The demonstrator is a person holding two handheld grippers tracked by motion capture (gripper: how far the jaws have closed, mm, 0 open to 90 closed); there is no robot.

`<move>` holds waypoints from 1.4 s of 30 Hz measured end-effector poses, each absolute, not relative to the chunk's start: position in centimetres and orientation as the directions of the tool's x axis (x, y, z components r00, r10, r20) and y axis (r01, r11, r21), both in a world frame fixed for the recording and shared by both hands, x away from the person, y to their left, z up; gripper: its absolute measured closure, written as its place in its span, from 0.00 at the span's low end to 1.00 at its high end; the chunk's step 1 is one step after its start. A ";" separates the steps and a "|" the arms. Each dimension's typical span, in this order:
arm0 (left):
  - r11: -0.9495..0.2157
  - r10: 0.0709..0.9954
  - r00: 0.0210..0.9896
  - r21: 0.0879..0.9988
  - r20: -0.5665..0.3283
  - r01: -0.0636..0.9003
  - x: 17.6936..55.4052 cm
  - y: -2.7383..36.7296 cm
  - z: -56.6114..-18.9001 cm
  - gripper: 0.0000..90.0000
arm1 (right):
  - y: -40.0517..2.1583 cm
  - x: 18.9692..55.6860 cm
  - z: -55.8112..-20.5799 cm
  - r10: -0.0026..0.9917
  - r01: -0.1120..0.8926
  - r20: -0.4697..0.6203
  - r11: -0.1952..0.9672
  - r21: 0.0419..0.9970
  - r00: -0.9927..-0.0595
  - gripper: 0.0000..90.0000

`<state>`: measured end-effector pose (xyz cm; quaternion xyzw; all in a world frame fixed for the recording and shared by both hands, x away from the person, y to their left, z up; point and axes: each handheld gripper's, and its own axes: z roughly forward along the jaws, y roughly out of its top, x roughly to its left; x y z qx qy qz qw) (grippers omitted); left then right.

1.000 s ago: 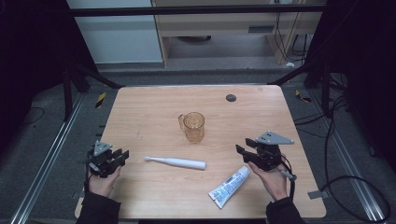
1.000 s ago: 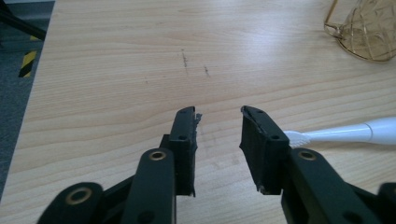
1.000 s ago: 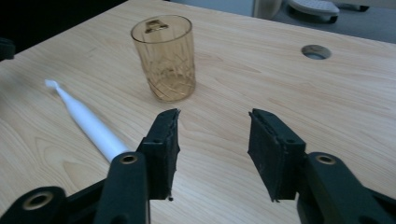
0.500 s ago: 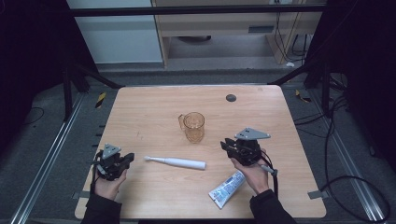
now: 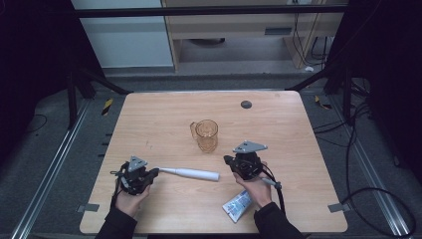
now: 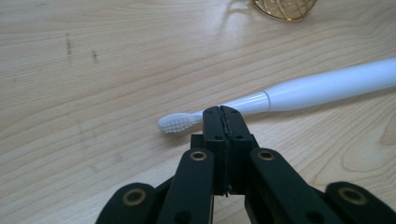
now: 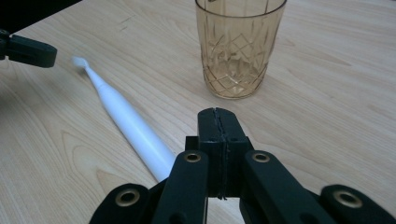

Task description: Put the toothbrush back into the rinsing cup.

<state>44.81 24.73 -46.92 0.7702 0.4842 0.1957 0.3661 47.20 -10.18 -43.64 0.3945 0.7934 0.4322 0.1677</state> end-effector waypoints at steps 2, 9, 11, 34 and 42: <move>-0.267 0.886 0.460 0.752 -0.054 0.603 44.8 24.3 -47.1 0.99 | -10.0 47.2 -43.8 0.770 0.483 0.078 0.315 0.817 -0.634 1.00; -0.296 0.877 0.479 0.736 -0.043 0.609 45.3 23.0 -47.6 0.99 | -8.4 47.4 -44.9 0.769 0.498 0.074 0.335 0.800 -0.636 1.00; -0.299 0.876 0.480 0.733 -0.042 0.611 45.4 22.7 -47.8 0.99 | -8.1 47.6 -45.2 0.770 0.499 0.065 0.344 0.795 -0.634 1.00; -0.333 0.875 0.483 0.697 -0.022 0.635 46.9 21.6 -48.8 0.99 | -6.3 48.2 -47.9 0.763 0.556 0.060 0.412 0.722 -0.644 1.00; -0.339 0.876 0.482 0.692 -0.014 0.637 47.4 21.5 -49.0 0.99 | -5.9 47.8 -47.9 0.742 0.556 0.070 0.432 0.710 -0.666 1.00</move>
